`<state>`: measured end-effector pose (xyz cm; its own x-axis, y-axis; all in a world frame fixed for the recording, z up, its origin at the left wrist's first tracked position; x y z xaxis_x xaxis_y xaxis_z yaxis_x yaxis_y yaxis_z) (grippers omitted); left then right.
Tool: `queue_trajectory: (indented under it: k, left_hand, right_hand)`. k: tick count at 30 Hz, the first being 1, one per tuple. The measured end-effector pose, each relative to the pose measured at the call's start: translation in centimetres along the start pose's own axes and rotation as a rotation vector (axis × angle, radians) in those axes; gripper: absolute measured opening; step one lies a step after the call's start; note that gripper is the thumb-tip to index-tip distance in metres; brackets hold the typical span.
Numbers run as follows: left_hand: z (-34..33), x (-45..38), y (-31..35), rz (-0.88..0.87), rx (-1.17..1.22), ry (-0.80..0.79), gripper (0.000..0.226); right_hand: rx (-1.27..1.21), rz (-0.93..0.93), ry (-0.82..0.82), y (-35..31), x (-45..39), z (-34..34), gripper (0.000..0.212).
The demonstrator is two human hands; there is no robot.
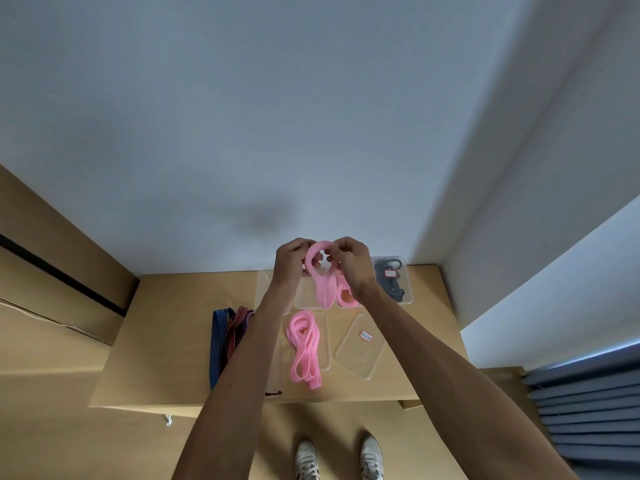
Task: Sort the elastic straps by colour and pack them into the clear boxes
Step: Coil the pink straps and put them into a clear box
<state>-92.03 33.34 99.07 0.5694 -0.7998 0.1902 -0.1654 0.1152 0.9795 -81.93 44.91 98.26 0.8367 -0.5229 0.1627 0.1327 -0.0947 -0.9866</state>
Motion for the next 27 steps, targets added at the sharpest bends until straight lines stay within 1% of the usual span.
queue_trajectory:
  k: [3,5,6,7,9,12,13,14,15,17,19,21,23,24,25,27]
  left_hand:
    - [-0.1,0.1,-0.4,0.057,0.015,-0.027,0.028]
    - [0.2,0.0,-0.5,0.074,-0.048,-0.025,0.020]
    - [0.4,0.0,-0.6,0.082,-0.080,-0.032,0.014]
    - [0.4,-0.1,-0.5,0.094,-0.094,-0.051,0.012]
    - [0.4,0.0,-0.4,0.136,-0.102,-0.112,0.017]
    - [-0.2,0.3,0.2,0.161,-0.217,-0.267,0.014]
    - [-0.4,0.3,0.4,0.151,-0.242,-0.309,0.014]
    - [-0.5,0.4,0.7,0.137,-0.233,-0.319,0.015]
    - [-0.4,0.4,0.9,0.119,-0.184,-0.297,0.017]
    - [0.2,0.4,1.1,0.086,-0.024,-0.195,0.017]
    - [1.0,0.4,0.7,0.081,0.069,-0.068,0.017]
    - [1.7,0.4,-0.3,0.097,0.098,0.019,0.019]
    - [1.9,0.5,-1.4,0.120,0.130,0.045,0.019]
    - [2.1,0.5,-1.9,0.131,0.149,0.057,0.020]
    - [2.3,0.5,-2.4,0.141,0.167,0.079,0.020]
    - [3.2,0.6,-3.2,0.165,0.204,0.149,0.021]
  right_hand:
    - [0.022,0.025,0.024,0.4,0.3,0.2,0.008]
    - [-0.006,0.059,0.025,0.6,0.5,0.2,0.004]
    - [-0.022,0.074,0.024,0.6,0.6,0.2,0.007]
    - [-0.027,0.079,0.022,0.8,0.7,0.2,0.016]
    - [-0.006,0.066,0.019,1.1,0.9,0.3,0.032]
    - [0.033,0.026,0.003,1.6,1.1,0.4,0.032]
    - [-0.007,-0.002,-0.012,2.0,1.2,0.3,0.032]
    - [-0.086,-0.045,-0.043,2.7,1.3,0.3,0.033]
    - [-0.175,-0.105,-0.106,3.6,1.4,0.0,0.038]
    - [-0.304,-0.225,-0.315,5.4,2.2,-1.0,0.050]
    - [-0.362,-0.278,-0.453,6.7,3.2,-1.3,0.051]
    - [-0.354,-0.281,-0.490,7.2,3.6,-1.4,0.043]
    - [-0.290,-0.282,-0.450,7.0,3.4,-1.6,0.028]
    - [-0.285,-0.286,-0.427,6.9,3.2,-1.6,0.020]
    - [-0.327,-0.292,-0.424,6.7,3.1,-1.7,0.017]
    - [-0.465,-0.325,-0.438,6.5,3.0,-1.7,0.029]
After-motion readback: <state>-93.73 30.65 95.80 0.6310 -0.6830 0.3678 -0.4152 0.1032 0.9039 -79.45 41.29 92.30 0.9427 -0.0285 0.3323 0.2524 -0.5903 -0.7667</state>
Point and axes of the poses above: each hand's wrist, its own x-axis away from the middle knuckle, its own z-axis out of the back of the hand, y = z × x, the point moved 7 cm from there along -x, towards the middle knuckle, and after that the axes turned 15 degrees about -y, right-handed, at the moved point
